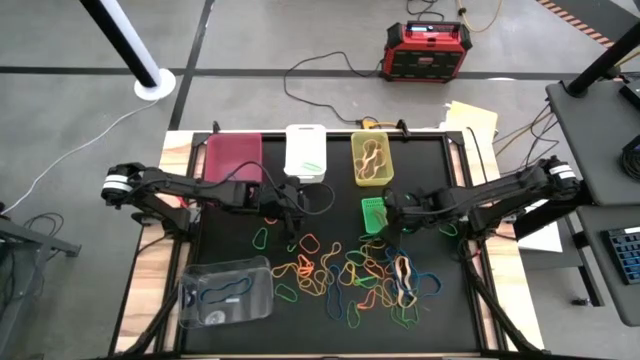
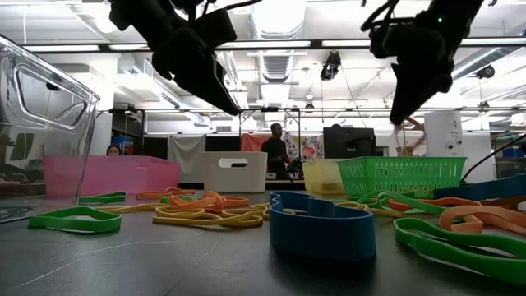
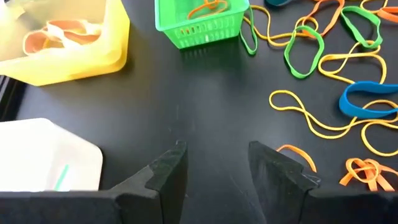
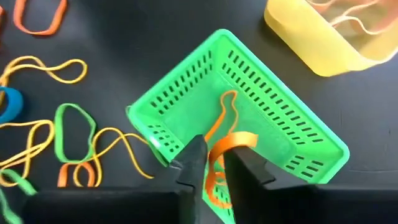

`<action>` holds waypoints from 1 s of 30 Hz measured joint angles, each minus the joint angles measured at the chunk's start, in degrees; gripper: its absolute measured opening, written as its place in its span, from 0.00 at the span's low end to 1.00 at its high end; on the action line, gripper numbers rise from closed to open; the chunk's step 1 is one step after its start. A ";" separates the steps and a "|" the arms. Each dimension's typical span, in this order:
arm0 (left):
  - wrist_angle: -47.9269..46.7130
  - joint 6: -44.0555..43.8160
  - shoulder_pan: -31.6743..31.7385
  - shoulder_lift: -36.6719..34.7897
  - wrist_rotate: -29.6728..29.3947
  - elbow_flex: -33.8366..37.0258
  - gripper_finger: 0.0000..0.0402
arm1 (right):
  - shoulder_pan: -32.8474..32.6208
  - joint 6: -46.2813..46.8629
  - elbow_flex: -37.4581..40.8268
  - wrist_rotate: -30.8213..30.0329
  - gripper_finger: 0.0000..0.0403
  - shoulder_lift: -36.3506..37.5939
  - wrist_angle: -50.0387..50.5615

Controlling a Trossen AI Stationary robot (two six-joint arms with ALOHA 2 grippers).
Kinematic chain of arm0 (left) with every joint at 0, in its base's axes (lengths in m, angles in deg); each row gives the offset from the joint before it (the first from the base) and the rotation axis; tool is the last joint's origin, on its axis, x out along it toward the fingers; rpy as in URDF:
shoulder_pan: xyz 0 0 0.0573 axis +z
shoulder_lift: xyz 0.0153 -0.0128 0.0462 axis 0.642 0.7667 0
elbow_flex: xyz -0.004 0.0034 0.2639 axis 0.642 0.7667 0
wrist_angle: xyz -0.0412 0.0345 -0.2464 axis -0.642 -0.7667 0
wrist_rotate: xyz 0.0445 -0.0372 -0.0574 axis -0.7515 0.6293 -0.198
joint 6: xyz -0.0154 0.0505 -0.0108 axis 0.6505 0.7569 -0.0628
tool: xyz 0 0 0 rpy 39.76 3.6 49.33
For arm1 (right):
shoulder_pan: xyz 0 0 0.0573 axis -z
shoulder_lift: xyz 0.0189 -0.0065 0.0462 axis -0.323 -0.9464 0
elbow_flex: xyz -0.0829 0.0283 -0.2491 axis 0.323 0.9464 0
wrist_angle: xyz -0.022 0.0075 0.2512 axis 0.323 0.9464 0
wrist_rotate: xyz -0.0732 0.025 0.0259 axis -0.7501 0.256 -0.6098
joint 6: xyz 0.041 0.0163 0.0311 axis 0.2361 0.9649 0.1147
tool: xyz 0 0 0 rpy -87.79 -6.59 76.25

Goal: Sort rubber bands into baskets
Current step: Put the orange rubber band into the green bin

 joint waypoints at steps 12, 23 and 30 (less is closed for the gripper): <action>-6.39 -2.27 0.02 -0.02 1.79 0.00 0.38 | 0.00 -0.53 1.12 -3.20 0.39 -0.85 -2.01; -7.11 -2.03 -0.13 3.09 12.44 2.14 0.38 | 0.00 -5.66 1.12 -7.43 0.47 -1.00 -9.79; -9.88 1.24 -0.39 8.37 13.50 1.19 0.38 | 0.00 -10.49 1.12 -7.34 0.47 -0.85 -15.41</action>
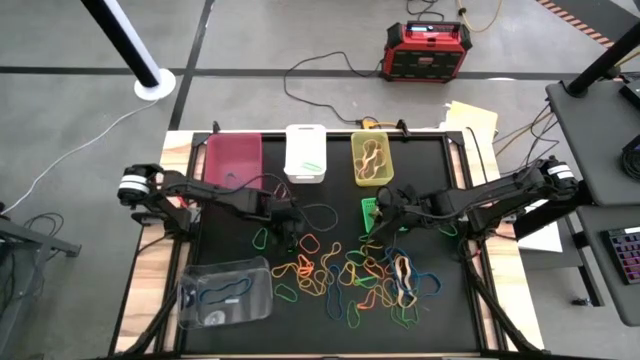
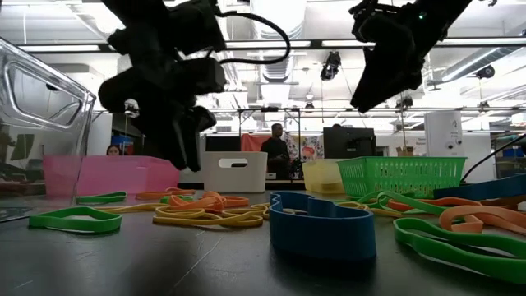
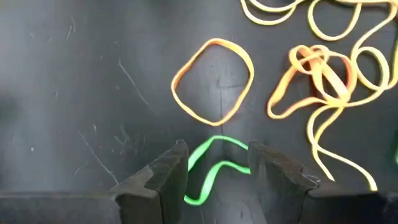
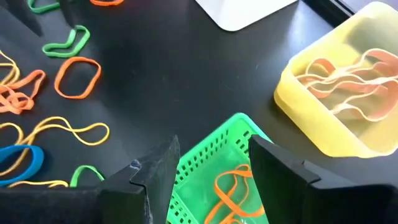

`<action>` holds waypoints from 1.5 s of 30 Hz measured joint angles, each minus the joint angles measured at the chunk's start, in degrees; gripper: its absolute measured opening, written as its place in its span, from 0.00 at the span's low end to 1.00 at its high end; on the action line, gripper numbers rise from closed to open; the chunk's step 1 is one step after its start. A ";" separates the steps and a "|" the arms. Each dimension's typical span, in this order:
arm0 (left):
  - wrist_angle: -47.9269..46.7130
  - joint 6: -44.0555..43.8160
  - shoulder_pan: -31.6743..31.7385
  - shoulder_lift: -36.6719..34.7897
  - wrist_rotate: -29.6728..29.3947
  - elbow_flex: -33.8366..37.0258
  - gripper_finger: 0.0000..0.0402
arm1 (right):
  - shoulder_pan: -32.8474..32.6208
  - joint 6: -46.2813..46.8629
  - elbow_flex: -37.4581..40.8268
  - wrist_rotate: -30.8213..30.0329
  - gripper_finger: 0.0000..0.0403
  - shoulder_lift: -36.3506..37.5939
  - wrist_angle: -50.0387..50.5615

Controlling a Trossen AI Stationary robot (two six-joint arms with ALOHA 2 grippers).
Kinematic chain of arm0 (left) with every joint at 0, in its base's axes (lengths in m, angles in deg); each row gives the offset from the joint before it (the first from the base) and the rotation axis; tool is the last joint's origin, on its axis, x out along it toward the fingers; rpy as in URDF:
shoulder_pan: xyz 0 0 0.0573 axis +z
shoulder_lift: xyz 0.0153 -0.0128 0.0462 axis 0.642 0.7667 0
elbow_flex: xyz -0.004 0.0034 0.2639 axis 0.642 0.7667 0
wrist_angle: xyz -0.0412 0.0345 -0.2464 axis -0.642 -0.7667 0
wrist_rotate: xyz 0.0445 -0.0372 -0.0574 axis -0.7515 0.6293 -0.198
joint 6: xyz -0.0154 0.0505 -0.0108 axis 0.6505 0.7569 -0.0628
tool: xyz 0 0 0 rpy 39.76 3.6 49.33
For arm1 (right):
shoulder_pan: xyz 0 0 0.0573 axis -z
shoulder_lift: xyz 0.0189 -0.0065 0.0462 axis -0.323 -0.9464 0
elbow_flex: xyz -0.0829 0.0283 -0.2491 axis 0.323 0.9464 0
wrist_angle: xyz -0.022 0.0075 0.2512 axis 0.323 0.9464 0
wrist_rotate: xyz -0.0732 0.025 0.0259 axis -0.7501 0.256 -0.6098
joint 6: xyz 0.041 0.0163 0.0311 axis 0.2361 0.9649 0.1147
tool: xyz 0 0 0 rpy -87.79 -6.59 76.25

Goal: Sort rubber bands into baskets
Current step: Put the orange rubber band into the green bin

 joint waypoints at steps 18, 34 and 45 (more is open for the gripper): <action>-3.92 -0.95 0.02 4.63 -0.29 -4.64 0.38 | 0.00 1.73 0.02 3.95 0.47 -0.07 0.29; 4.96 -3.96 0.02 13.38 -6.37 -5.01 0.35 | 0.00 0.95 0.02 1.43 0.47 -0.26 -0.28; 6.76 -2.85 -0.11 12.99 -7.73 -4.72 0.02 | -0.04 -2.20 1.83 -0.07 0.47 -0.28 -4.70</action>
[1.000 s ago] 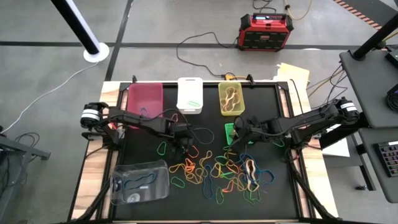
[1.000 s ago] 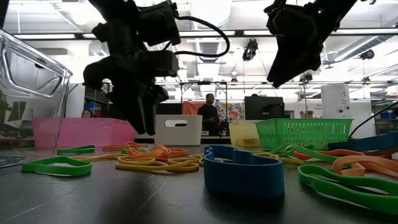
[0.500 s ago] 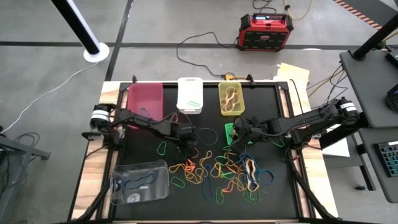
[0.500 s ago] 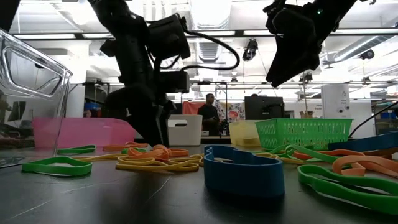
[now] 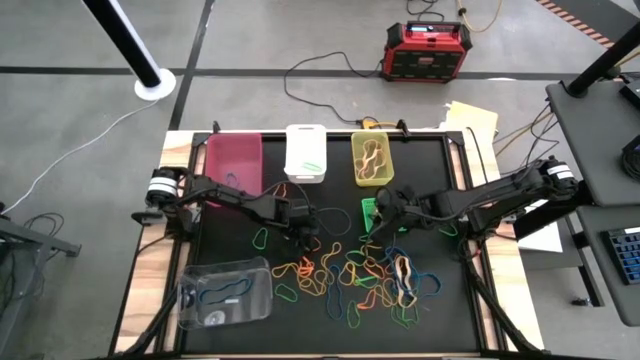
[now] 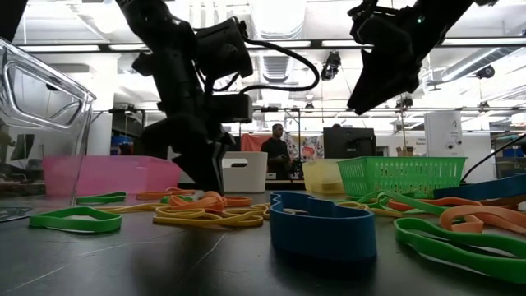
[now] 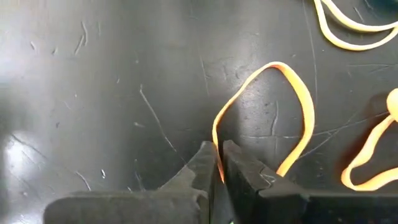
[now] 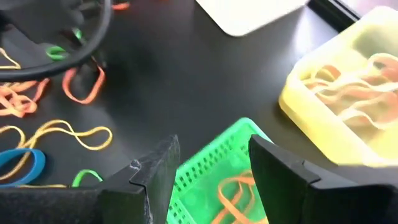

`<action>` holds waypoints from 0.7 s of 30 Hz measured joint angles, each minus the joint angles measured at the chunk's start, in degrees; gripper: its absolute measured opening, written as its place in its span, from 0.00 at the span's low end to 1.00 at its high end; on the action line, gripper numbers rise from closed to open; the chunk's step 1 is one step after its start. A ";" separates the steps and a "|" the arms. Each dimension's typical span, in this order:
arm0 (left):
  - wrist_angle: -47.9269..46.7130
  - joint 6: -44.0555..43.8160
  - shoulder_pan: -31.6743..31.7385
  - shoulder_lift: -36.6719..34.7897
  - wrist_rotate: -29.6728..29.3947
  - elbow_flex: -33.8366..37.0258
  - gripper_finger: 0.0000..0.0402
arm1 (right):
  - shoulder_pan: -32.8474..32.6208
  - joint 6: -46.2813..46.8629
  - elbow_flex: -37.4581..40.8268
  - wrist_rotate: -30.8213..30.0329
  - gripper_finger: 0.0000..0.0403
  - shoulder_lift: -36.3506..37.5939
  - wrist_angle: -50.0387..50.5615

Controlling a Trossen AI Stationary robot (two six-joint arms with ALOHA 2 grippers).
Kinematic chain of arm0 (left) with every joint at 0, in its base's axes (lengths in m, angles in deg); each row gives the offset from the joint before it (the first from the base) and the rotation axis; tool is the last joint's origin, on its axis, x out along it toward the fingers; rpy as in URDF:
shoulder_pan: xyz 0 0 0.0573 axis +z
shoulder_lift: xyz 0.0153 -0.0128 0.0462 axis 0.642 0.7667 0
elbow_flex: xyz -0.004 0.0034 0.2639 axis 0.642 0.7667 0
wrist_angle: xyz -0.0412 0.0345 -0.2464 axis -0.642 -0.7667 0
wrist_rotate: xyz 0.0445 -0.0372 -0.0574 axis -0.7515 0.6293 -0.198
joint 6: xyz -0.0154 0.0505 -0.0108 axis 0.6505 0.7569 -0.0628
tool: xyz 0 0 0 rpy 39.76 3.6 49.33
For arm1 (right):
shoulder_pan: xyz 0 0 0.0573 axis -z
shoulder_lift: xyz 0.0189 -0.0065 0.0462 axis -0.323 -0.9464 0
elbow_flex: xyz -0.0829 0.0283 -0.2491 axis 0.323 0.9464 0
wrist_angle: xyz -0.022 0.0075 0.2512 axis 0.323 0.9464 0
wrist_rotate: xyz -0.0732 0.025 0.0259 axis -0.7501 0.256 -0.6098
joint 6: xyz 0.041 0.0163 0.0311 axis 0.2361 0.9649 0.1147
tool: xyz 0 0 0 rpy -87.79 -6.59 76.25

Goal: Sort rubber bands into baskets
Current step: Put the orange rubber band into the green bin

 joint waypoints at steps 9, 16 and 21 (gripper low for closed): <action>5.25 2.43 0.14 -7.52 -0.02 0.07 0.00 | 0.00 -13.61 11.91 7.08 0.47 -2.89 -37.46; 9.55 1.99 0.13 -11.86 -0.97 0.12 0.00 | 1.37 -14.91 13.78 8.53 0.47 -13.14 -58.27; 11.58 1.87 0.13 -12.41 -1.09 0.12 0.00 | 3.06 -14.89 9.78 8.71 0.47 -20.60 -59.06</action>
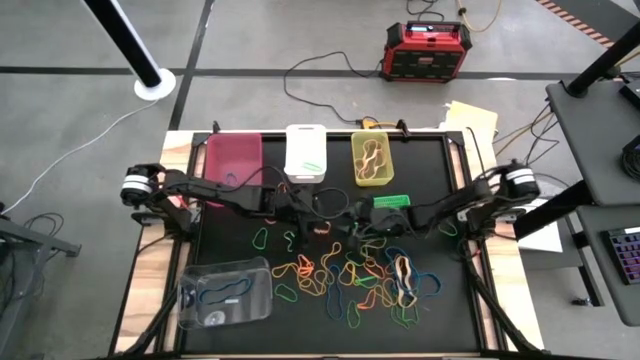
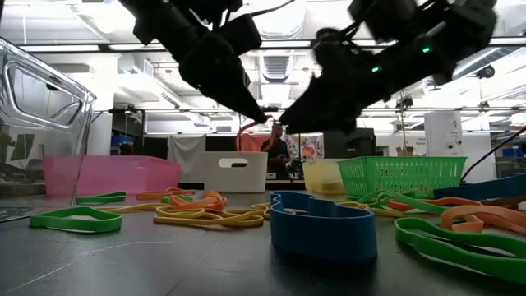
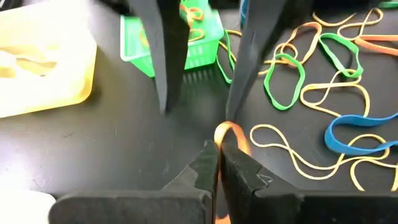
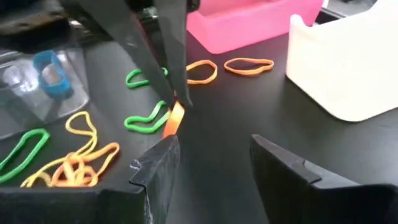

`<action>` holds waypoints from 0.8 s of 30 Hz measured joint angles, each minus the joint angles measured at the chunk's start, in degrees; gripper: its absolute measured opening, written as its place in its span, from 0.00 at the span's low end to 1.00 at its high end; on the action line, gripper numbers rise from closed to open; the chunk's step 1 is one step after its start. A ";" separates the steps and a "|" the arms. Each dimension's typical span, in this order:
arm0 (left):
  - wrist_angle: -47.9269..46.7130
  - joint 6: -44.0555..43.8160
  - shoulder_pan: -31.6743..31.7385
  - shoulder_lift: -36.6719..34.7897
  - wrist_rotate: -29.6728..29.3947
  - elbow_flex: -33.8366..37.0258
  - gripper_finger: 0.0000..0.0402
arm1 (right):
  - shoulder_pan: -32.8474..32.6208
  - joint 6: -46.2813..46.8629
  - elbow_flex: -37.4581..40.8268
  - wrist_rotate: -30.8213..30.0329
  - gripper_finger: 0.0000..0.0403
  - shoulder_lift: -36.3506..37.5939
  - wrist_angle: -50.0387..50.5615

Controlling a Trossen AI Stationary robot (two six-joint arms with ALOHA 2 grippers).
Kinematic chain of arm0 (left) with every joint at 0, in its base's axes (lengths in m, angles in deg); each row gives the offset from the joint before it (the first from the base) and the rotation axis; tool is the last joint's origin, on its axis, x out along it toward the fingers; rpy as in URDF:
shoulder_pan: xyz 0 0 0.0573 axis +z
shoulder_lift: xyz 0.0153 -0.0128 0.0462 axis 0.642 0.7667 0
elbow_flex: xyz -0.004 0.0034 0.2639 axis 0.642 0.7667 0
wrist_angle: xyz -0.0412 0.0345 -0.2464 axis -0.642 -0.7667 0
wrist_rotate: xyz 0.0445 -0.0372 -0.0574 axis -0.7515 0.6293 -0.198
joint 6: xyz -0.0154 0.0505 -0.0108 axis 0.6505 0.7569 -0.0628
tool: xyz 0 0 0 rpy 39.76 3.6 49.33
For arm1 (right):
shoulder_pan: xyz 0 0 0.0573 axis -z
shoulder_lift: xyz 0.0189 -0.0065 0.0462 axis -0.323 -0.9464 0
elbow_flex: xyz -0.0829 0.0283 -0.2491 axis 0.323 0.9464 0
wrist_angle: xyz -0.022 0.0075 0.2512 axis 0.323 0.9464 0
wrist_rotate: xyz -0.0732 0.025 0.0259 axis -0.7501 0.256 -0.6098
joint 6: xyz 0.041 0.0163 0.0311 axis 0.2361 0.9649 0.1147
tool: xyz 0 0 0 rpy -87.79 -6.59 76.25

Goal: Sort rubber bands into baskets
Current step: Put the orange rubber band into the green bin

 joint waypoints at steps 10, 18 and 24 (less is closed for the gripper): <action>-0.97 -0.02 -0.02 0.07 -0.80 -0.02 0.00 | 1.12 0.23 -4.26 2.83 0.44 -6.06 0.01; -4.43 -0.04 -0.02 0.07 -5.05 -0.02 0.00 | 2.66 6.47 -4.37 2.81 0.43 -1.69 8.88; -4.52 -0.02 -0.02 0.07 -6.78 -0.02 0.00 | 2.82 7.13 -4.33 4.74 0.53 -0.09 10.70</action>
